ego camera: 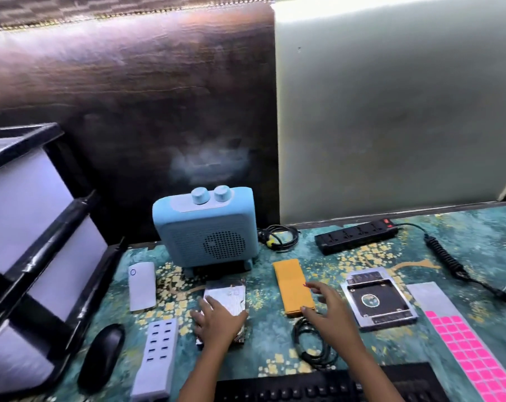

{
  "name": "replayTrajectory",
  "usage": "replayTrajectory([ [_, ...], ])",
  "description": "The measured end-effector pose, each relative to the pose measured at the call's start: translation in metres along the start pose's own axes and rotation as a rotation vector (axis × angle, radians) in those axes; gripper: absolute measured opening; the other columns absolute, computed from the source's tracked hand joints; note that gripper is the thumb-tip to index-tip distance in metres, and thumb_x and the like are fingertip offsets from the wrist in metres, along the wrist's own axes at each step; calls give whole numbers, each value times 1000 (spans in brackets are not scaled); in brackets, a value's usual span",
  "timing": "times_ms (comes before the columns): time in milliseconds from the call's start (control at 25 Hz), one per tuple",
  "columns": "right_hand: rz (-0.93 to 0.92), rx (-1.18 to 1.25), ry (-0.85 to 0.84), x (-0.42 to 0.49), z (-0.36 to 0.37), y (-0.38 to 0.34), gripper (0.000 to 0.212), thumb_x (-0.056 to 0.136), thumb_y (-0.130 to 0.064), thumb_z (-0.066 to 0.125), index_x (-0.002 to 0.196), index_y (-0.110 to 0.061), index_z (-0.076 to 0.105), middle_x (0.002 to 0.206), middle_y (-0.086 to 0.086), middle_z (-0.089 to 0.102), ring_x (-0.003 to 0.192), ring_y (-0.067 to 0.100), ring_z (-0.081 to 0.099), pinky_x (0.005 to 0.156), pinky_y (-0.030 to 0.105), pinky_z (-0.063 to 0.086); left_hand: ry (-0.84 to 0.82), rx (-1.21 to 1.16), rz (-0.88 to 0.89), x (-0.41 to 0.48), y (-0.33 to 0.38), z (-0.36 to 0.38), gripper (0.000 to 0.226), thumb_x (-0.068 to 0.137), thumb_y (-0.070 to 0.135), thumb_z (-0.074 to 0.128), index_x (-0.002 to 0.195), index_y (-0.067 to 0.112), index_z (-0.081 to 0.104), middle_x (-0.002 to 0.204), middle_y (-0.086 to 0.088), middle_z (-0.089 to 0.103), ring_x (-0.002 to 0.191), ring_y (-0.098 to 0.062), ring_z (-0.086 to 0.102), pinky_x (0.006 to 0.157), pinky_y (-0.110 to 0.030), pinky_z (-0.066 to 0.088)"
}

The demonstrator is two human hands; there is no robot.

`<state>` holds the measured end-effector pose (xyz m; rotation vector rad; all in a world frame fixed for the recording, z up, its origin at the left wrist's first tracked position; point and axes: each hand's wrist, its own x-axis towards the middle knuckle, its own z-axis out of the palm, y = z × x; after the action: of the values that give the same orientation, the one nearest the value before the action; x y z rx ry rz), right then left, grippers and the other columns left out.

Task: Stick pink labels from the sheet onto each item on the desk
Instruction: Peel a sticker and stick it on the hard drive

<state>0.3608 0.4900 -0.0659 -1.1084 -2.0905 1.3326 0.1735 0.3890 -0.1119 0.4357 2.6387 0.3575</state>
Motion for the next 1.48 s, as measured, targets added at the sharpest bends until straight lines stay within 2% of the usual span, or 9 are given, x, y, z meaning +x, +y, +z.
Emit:
replayTrajectory([
  [320,31,67,94,-28,58,-17,36,82,-12,64,98,-43,52,107,-6,57,99,12,56,77,32,51,34,214,126,17,-14,-18,117,54,67,69,138,-2,24,138,-13,37,126,-30,36,97,-39,41],
  [400,-16,132,194,-36,67,-23,38,82,-8,64,89,-44,58,102,-8,61,94,10,60,70,22,53,-16,188,168,21,-20,-32,110,52,63,73,133,2,33,131,-11,45,121,-28,43,93,-37,44],
  [480,-74,189,306,-39,71,-33,36,80,-4,65,80,-40,66,89,-13,64,84,8,62,64,15,51,-129,-92,252,24,-23,-52,77,49,58,75,106,9,57,104,-7,61,96,-21,58,81,-35,48],
  [560,-120,238,376,-36,74,-47,36,78,-3,66,78,-39,67,88,-13,64,80,8,62,62,18,53,-380,-690,271,21,-26,-72,48,35,45,75,73,18,63,76,-2,62,66,-17,55,62,-35,48],
  [680,-179,317,354,-26,81,-73,28,75,-4,69,72,-32,72,85,-9,71,74,10,66,61,19,54,-858,-1282,294,4,-29,-93,38,37,30,66,70,13,64,61,-2,63,55,-19,58,53,-24,47],
  [840,-204,328,245,-9,97,-110,23,73,-6,72,76,-29,73,71,-7,74,66,11,68,63,20,53,-970,-1571,514,-7,-31,-100,54,48,34,78,91,3,71,82,-13,73,71,-25,69,67,-31,55],
  [960,-160,295,164,3,101,-129,22,70,-7,75,85,-22,69,59,-3,71,57,7,63,59,18,50,-984,-1617,574,-8,-36,-95,57,49,39,82,93,4,73,86,-15,74,76,-25,70,70,-32,56],
  [1320,-104,47,50,10,102,-153,13,60,-21,83,58,-17,70,50,-7,63,46,0,55,46,10,42,-1026,-1529,602,-4,-42,-96,55,42,37,83,82,2,73,77,-14,73,69,-24,69,65,-29,55],
  [1480,-38,11,75,17,94,-147,35,48,-31,89,62,-14,61,55,-5,55,51,8,49,46,16,38,-1004,-1520,617,-1,-42,-92,59,43,37,82,87,1,72,81,-16,72,72,-28,68,69,-34,55],
])
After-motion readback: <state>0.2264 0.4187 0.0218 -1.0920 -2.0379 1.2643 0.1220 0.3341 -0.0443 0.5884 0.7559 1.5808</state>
